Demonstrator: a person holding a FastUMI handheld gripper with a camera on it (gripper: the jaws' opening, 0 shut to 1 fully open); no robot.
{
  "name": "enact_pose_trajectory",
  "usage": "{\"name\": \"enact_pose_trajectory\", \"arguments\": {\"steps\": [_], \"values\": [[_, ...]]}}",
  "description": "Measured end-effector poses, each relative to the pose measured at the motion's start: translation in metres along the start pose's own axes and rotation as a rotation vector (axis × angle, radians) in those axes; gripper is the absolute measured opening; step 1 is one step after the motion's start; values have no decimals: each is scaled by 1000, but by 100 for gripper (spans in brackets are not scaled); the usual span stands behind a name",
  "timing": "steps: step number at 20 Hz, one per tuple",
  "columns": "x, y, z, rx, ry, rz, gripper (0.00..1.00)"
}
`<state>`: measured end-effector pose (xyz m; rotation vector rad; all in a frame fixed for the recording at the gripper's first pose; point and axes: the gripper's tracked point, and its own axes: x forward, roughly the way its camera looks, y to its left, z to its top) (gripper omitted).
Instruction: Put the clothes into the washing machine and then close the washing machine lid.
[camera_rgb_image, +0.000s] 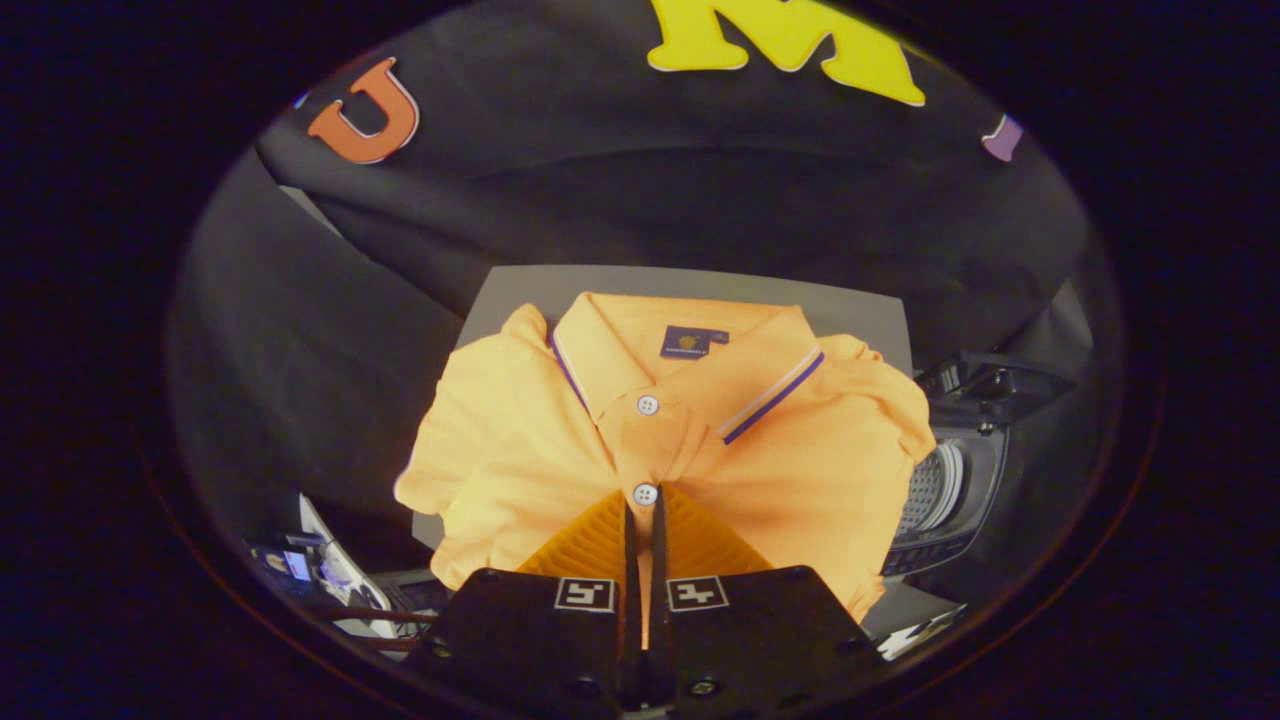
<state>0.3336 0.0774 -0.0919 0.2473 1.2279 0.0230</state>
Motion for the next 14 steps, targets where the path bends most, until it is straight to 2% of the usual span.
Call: {"name": "enact_pose_trajectory", "arguments": {"steps": [3, 14], "values": [[-30, 0, 7, 14, -55, -9, 6], [-113, -76, -15, 163, -230, -63, 6]]}}
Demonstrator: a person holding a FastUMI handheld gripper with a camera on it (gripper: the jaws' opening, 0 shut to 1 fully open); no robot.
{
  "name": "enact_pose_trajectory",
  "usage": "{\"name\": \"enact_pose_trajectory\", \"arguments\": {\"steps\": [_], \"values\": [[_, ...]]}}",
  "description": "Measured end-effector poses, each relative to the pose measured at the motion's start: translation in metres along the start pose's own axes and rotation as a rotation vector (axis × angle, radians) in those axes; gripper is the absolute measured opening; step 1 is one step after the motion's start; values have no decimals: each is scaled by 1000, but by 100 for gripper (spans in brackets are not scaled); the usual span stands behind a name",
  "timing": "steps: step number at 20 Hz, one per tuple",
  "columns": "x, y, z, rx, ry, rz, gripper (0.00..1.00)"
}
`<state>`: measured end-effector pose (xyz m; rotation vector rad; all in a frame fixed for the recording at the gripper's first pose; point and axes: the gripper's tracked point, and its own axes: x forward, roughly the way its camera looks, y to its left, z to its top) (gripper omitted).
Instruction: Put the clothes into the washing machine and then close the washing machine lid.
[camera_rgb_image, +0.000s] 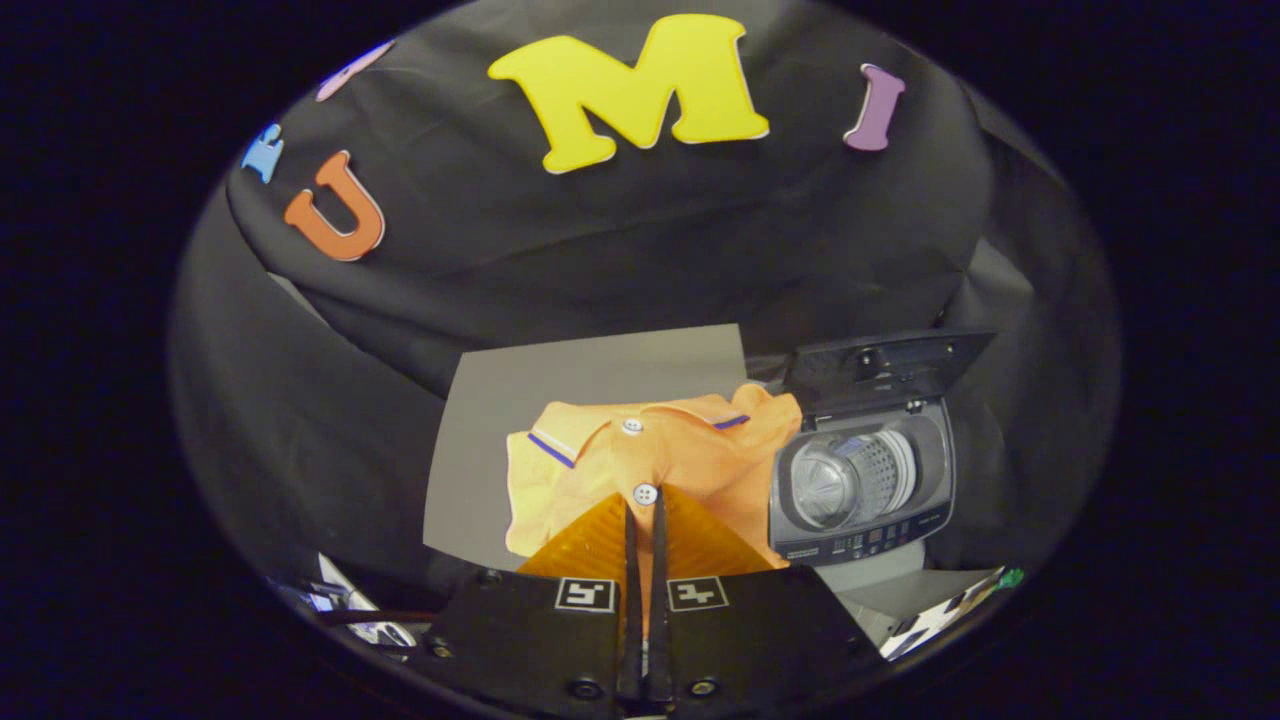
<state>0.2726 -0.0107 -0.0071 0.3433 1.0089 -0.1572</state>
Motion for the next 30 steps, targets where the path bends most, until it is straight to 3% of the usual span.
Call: {"name": "enact_pose_trajectory", "arguments": {"steps": [8, 22, 30], "values": [[-22, -78, -11, 43, -28, 18, 6], [-11, -213, 37, 60, -70, 67, 6], [4, -274, 38, 59, -60, 29, 6]]}}
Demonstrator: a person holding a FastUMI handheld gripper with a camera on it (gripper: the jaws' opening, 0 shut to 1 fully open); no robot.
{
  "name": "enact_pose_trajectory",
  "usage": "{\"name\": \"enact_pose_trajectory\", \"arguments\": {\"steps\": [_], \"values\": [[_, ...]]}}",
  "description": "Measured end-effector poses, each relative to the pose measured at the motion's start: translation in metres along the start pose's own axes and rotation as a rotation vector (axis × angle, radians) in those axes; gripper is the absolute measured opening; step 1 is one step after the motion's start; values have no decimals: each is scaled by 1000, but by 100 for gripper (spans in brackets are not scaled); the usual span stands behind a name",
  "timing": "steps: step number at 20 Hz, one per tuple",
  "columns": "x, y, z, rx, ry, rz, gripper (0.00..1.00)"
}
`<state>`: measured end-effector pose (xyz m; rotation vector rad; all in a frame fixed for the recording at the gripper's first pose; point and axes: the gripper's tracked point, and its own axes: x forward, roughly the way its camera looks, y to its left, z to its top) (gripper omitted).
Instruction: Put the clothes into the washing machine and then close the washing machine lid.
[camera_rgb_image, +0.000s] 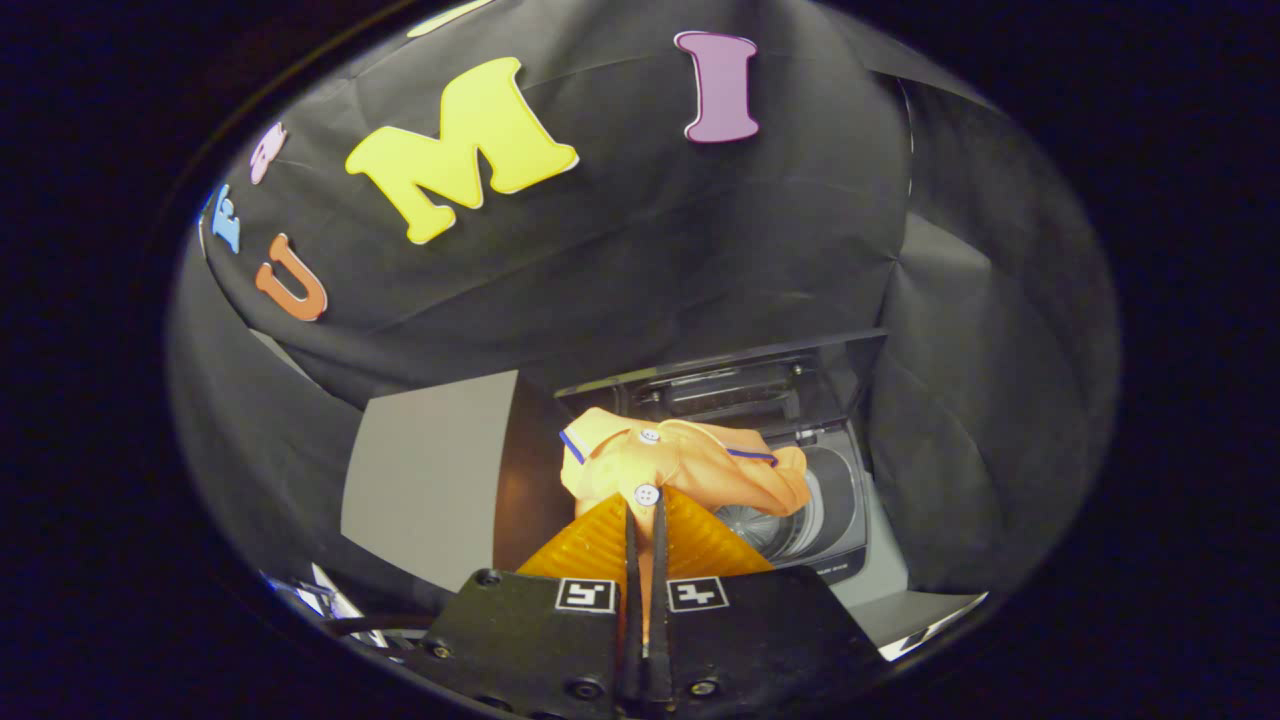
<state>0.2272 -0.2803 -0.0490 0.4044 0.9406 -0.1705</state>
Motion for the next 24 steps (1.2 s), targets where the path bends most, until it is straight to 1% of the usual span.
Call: {"name": "enact_pose_trajectory", "arguments": {"steps": [5, 10, 14, 17, 24], "values": [[15, -35, 6, -1, 8, -40, 6], [41, -57, -1, 5, 52, -45, 6], [68, -64, -12, 12, 99, -41, 6], [91, -69, -22, -5, 126, -52, 6], [134, -82, -47, 21, 180, -78, 6]]}}
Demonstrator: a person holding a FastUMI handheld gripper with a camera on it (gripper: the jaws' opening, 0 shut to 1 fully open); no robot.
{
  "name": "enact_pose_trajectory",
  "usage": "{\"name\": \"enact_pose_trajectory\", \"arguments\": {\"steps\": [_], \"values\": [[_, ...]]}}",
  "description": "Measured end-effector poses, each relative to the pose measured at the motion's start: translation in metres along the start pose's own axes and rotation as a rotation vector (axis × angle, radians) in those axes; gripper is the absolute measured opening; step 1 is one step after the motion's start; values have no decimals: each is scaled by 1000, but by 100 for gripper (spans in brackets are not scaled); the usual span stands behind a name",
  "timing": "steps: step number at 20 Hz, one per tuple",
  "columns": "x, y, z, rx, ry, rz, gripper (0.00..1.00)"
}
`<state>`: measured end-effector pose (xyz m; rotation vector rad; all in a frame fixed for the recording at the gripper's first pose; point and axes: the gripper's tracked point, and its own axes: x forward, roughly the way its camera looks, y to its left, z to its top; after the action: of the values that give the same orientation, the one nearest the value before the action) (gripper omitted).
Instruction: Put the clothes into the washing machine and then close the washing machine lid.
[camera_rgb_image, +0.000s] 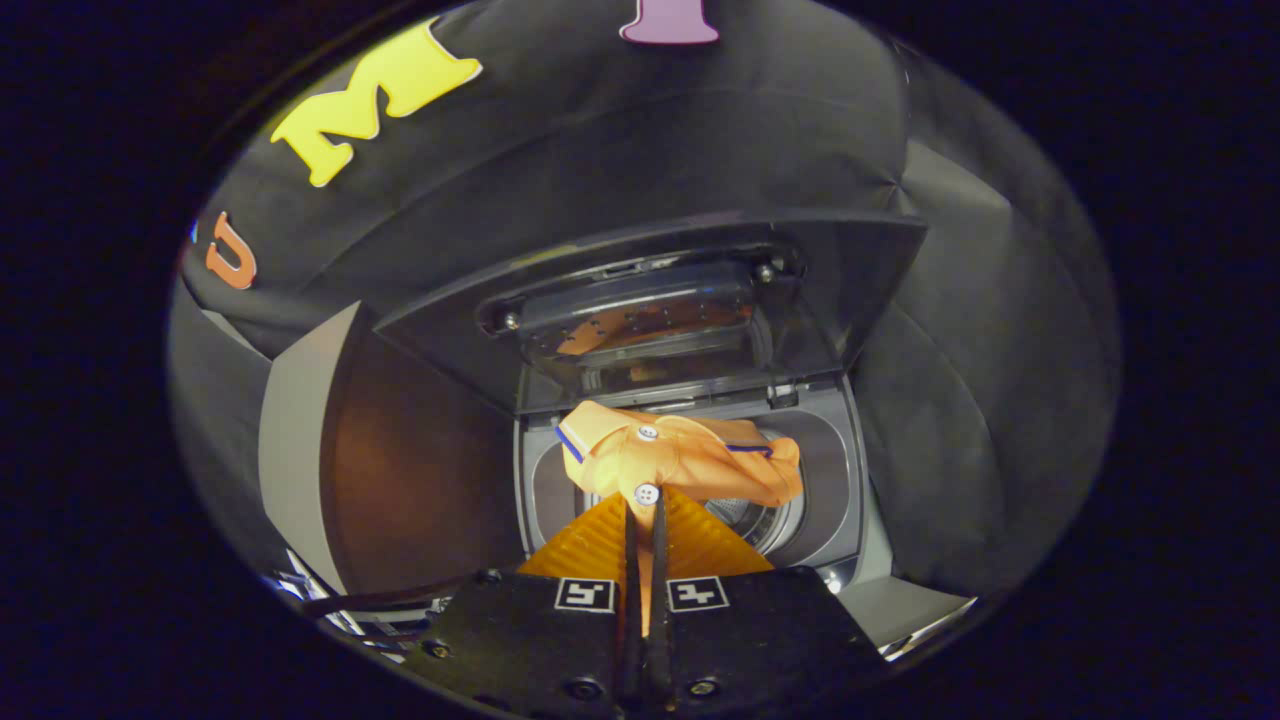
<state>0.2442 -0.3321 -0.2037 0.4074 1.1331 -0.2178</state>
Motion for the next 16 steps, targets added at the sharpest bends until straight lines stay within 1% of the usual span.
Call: {"name": "enact_pose_trajectory", "arguments": {"steps": [3, 5, 7, 10, 12, 14, 16], "values": [[15, -11, -1, 13, -8, -60, 7], [22, -11, -1, 10, -11, -57, 8], [20, -2, 3, -15, -28, -32, 16], [6, 9, 16, -75, -77, -39, 48], [-6, 17, 25, -80, -99, -28, 70], [-18, 24, 34, -82, -129, -18, 75], [-30, 33, 42, -97, -155, -5, 74]]}}
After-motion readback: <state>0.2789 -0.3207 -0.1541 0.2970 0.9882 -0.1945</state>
